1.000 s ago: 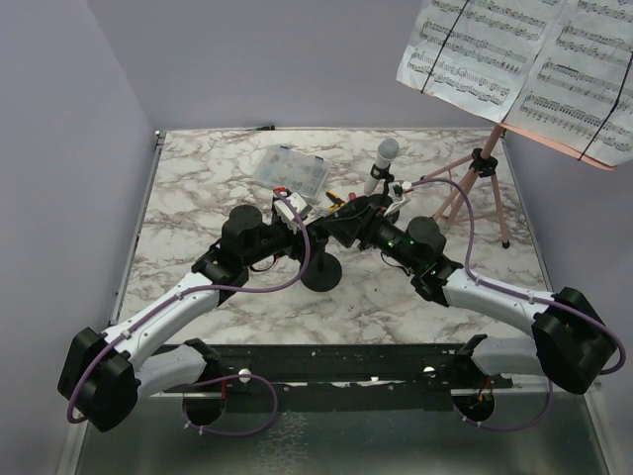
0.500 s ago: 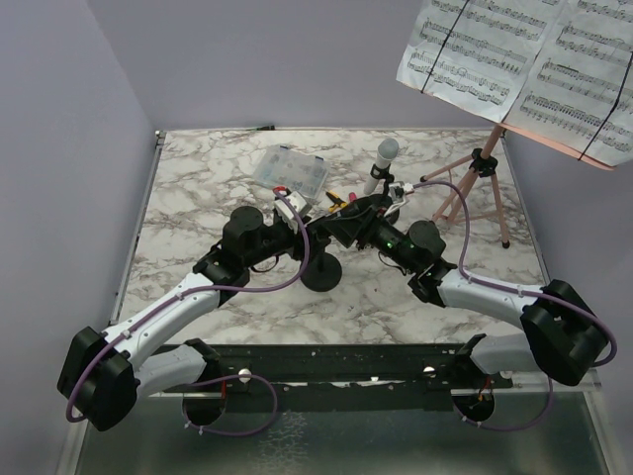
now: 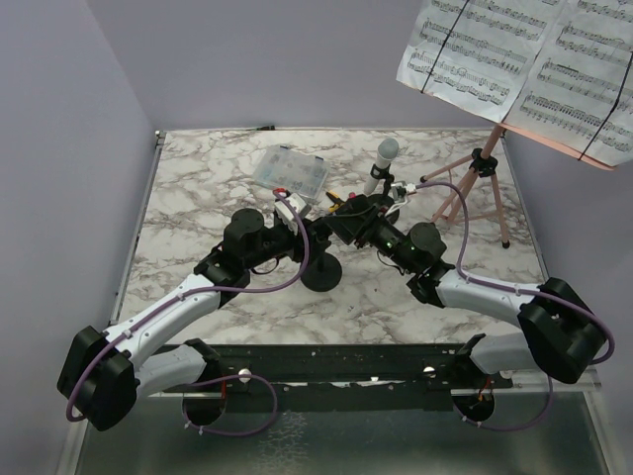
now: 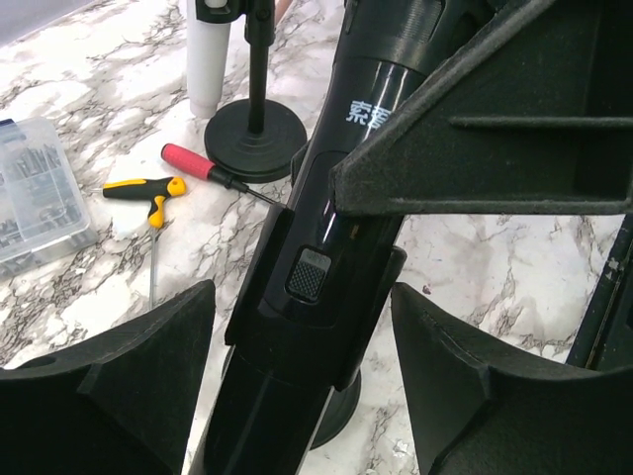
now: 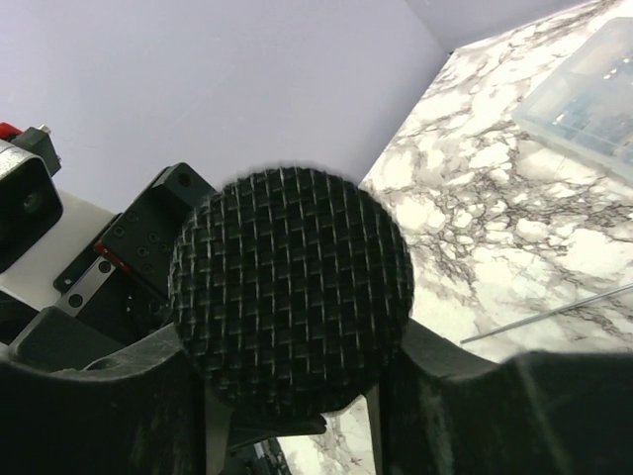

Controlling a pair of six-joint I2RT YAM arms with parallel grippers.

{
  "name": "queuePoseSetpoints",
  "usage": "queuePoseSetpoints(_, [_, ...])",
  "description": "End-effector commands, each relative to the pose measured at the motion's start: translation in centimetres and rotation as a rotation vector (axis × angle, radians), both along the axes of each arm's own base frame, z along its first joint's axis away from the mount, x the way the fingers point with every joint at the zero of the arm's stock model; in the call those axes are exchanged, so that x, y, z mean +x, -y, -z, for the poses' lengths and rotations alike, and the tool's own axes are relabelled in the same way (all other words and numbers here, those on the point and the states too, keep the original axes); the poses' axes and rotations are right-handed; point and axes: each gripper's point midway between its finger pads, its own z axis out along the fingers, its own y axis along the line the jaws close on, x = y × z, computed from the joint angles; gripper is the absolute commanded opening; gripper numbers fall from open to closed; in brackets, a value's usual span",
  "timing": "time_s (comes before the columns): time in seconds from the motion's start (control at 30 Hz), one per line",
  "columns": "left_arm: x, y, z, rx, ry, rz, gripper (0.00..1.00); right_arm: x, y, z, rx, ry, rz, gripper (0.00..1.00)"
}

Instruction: Pack up the instrument practice props

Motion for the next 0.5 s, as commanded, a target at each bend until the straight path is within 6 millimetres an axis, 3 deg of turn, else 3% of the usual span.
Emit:
queuePoseSetpoints(0.0, [0.1,0.1,-0.5,-0.026,0.01,-0.016,0.73,0.4,-0.3,-0.5,0.021,0.03,0.007,0.44])
queuePoseSetpoints(0.13, [0.4,-0.5,-1.2,-0.04,0.015,-0.063,0.85,0.4,-0.5,-0.8,0.022,0.041,-0.001,0.32])
queuePoseSetpoints(0.2, [0.6,-1.1,-1.4,-0.044,0.012,-0.103,0.98,0.5,-0.6,-0.8,0.019,0.043,0.0,0.26])
queuePoseSetpoints(0.47, [-0.1,-3.0,-1.9,-0.103,-0.05,-0.206,0.99,0.8,-1.2,-0.7,0.004,0.055,-0.016,0.11])
